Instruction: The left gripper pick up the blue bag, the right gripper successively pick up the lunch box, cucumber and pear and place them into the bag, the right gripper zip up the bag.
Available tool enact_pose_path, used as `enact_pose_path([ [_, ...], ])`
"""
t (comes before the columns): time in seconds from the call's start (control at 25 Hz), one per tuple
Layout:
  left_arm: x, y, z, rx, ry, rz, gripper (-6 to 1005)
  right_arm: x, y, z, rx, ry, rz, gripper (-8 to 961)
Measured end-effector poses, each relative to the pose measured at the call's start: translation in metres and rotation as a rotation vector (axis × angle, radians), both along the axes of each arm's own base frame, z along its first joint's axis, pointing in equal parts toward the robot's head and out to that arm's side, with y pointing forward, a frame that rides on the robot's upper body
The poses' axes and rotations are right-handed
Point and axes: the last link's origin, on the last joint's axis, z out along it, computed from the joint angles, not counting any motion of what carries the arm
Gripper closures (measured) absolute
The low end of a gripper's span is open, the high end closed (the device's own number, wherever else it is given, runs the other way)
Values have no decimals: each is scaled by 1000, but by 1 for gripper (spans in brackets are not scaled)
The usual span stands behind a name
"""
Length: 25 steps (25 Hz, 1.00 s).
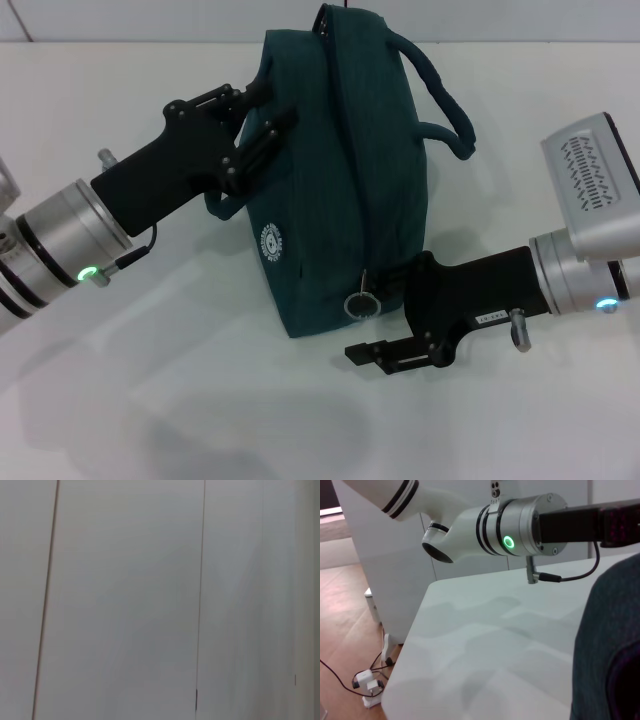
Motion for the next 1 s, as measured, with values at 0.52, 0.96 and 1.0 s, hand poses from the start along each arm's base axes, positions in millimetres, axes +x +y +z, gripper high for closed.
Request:
enact_pose_path([
  [0.52,0,0,0,3,-3,2,587,5,3,1,26,-3,-22,388],
  [0.96,0,-1,1,17,-6,0,516,2,0,5,25,11,88,831],
  [1.0,0,-1,1,17,-8,0,510,1,0,6,28,15,95,856],
])
